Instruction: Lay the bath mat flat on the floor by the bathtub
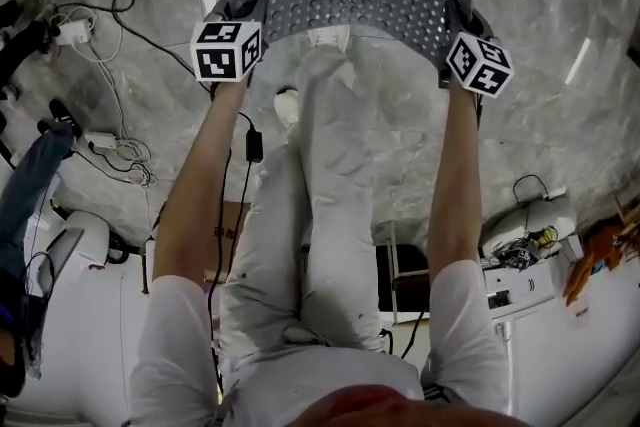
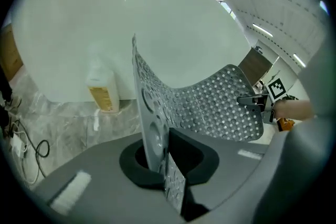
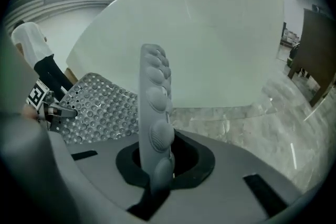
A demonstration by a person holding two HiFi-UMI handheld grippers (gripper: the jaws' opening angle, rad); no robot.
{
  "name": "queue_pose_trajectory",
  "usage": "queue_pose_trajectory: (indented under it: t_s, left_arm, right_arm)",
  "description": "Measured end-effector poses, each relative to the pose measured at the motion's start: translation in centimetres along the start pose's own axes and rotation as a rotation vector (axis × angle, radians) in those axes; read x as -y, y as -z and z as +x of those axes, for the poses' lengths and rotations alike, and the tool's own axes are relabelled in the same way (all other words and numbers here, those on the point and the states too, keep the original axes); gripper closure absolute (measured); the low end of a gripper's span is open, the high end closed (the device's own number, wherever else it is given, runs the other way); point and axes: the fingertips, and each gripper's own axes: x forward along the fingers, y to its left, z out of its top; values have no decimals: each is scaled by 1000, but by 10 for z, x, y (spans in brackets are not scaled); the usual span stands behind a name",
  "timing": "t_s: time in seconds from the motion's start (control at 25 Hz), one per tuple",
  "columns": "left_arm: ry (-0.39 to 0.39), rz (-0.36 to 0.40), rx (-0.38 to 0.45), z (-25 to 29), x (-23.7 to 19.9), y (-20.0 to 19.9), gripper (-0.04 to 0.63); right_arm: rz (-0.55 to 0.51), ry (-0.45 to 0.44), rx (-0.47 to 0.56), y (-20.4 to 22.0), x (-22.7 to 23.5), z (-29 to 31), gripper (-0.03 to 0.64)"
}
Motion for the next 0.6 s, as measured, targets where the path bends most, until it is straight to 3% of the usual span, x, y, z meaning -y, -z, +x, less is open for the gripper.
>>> queue_pose_trajectory:
  t_s: [0.24, 0.48, 0.6]
  left_arm:
    - [-19, 14, 2, 82, -18, 10, 580]
    - [-75, 108, -43, 130, -41, 21, 580]
    - [-105, 116, -54, 147, -59, 26, 580]
  right_arm:
    - [-2, 21, 47, 22, 26, 60, 597]
    - [-19, 88, 53, 46, 38, 102, 598]
    - [-35, 120, 51, 54, 53, 119, 598]
